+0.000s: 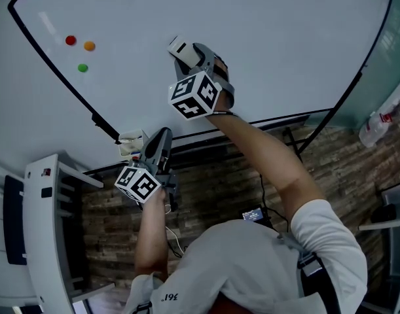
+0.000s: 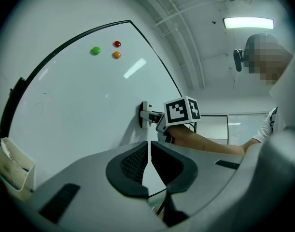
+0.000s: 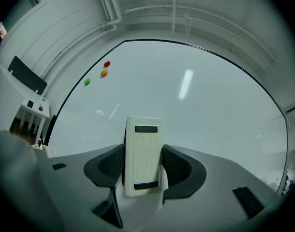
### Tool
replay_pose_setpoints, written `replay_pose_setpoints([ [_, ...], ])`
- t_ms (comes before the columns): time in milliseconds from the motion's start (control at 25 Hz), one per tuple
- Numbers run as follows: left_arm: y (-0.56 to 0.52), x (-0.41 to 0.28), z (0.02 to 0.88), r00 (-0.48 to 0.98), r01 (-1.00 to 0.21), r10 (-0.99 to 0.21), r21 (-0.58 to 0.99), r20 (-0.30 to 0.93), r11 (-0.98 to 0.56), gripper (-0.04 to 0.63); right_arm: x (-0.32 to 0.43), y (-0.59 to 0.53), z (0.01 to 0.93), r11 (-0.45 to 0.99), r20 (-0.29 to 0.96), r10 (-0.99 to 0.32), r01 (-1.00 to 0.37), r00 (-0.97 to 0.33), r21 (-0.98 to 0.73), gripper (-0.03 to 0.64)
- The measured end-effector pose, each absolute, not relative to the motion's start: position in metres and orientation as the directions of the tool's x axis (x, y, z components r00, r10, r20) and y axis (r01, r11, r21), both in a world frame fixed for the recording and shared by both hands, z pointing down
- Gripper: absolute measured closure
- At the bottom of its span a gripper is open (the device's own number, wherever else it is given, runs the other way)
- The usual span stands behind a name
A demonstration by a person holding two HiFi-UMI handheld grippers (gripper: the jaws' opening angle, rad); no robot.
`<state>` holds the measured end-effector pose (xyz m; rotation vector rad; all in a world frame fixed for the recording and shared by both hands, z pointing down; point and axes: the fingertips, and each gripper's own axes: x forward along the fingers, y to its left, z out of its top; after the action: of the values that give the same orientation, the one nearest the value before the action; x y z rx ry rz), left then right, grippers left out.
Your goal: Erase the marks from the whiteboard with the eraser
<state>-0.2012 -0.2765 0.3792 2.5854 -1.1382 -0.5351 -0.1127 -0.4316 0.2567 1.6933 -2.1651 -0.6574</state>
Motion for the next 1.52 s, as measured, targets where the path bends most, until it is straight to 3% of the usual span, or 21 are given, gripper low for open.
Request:
replay_pose_setpoints([
  [1520, -0.295, -0.097, 0.376, 0.732, -0.566, -0.649, 0.347, -0.207, -0.748, 0.581, 0.066, -0.438, 0.245, 0.021, -0.061, -0.996, -0.870, -0.059, 0.492, 0.364],
])
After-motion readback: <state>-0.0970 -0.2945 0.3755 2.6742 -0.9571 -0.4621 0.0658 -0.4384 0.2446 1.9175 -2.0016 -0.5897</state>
